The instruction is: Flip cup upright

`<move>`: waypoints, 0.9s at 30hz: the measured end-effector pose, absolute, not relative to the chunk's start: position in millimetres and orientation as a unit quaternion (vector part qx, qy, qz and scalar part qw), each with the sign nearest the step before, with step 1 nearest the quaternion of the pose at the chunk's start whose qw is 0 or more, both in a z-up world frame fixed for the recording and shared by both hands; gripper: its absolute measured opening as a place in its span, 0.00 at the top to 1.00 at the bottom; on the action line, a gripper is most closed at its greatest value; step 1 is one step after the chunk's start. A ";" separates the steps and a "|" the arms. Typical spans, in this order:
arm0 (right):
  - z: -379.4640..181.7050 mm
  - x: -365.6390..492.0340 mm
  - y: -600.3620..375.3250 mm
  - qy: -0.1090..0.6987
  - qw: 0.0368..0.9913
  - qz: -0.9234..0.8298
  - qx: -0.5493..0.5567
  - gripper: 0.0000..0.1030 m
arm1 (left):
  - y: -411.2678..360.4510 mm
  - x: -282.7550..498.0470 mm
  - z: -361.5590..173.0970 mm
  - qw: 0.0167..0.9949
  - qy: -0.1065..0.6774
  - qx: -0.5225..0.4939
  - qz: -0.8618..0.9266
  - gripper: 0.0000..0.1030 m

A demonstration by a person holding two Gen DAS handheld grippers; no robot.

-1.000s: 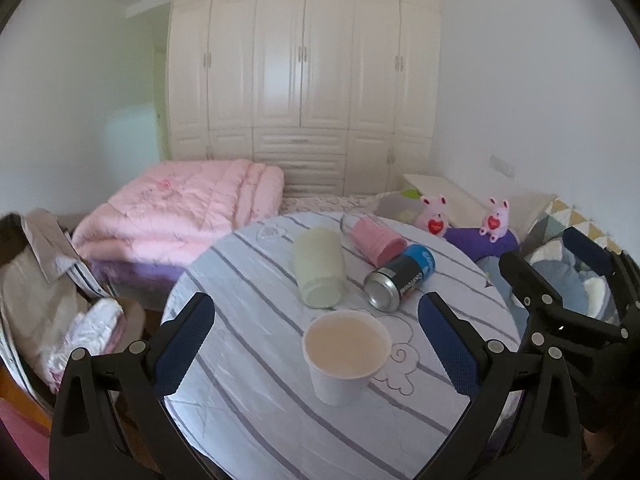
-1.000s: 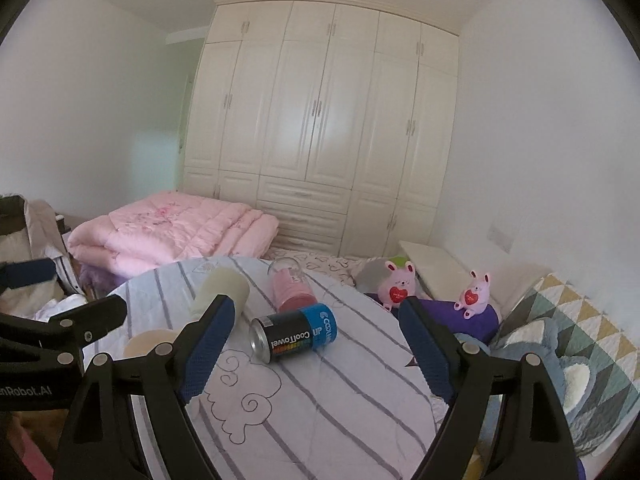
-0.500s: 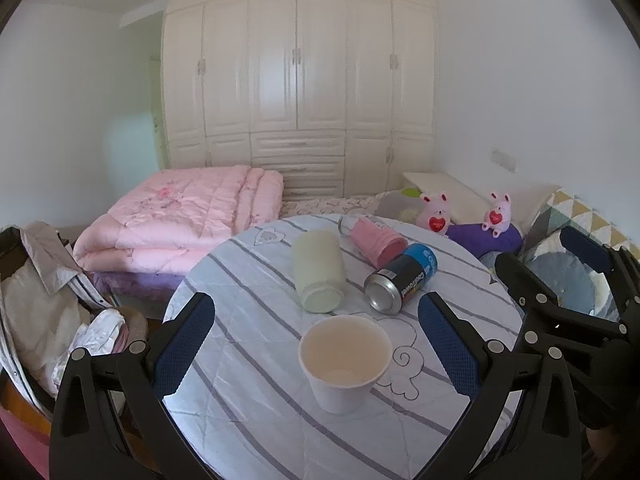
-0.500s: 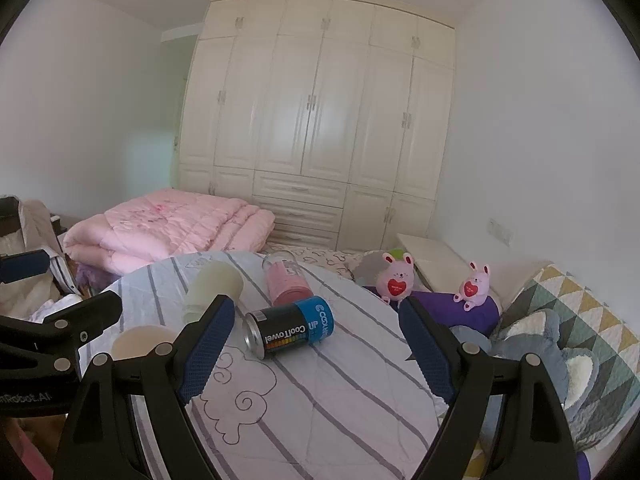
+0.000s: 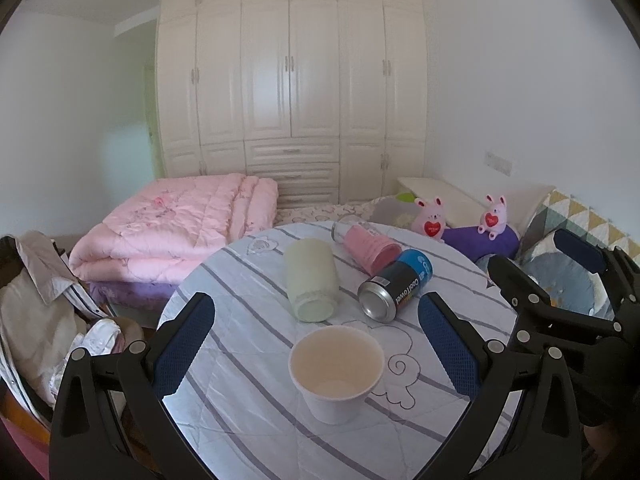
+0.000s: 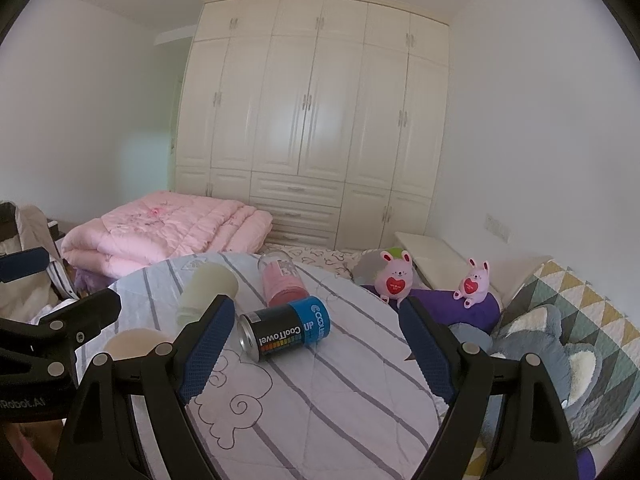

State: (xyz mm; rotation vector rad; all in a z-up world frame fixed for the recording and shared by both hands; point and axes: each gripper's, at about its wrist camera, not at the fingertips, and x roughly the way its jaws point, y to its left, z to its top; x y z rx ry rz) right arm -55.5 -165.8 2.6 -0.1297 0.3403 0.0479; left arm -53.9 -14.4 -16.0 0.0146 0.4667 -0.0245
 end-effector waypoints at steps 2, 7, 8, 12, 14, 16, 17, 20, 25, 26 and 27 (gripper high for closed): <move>2.3 -52.0 -165.6 0.175 0.982 0.026 -0.065 0.17 | -14.6 -50.9 -17.3 0.971 0.237 0.009 -0.012 0.00; 0.0 -46.7 -165.4 0.183 0.981 0.025 -0.065 0.17 | -15.0 -48.4 -19.2 0.970 0.242 0.008 -0.013 0.00; 0.1 -46.7 -165.5 0.182 0.981 0.024 -0.065 0.17 | -15.4 -47.7 -19.5 0.970 0.241 0.009 -0.012 0.00; -0.6 -45.7 -166.4 0.185 0.980 0.025 -0.064 0.17 | -16.0 -46.0 -20.3 0.970 0.242 0.010 -0.013 0.00; -1.0 -44.6 -166.1 0.187 0.980 0.024 -0.064 0.17 | -16.0 -45.9 -20.6 0.970 0.244 0.011 -0.013 0.00; -1.7 -43.6 -166.5 0.189 0.980 0.024 -0.063 0.17 | -16.1 -44.8 -20.7 0.969 0.247 0.010 -0.014 0.00; -1.7 -42.3 -166.9 0.191 0.979 0.023 -0.063 0.17 | -16.0 -43.7 -20.6 0.968 0.251 0.010 -0.015 0.00; -2.1 -41.3 -167.4 0.193 0.979 0.023 -0.063 0.17 | -16.8 -39.7 -20.0 0.966 0.259 0.009 -0.016 0.00; -1.5 -39.1 -168.5 0.190 0.980 0.023 -0.061 0.17 | -18.9 -35.3 -17.5 0.967 0.256 0.012 -0.015 0.00; -1.0 -37.6 -169.3 0.190 0.980 0.023 -0.060 0.17 | -19.4 -33.9 -16.5 0.966 0.258 0.012 -0.015 0.00; -0.4 -36.3 -170.0 0.190 0.980 0.023 -0.060 0.17 | -19.8 -33.6 -16.5 0.965 0.261 0.014 -0.014 0.00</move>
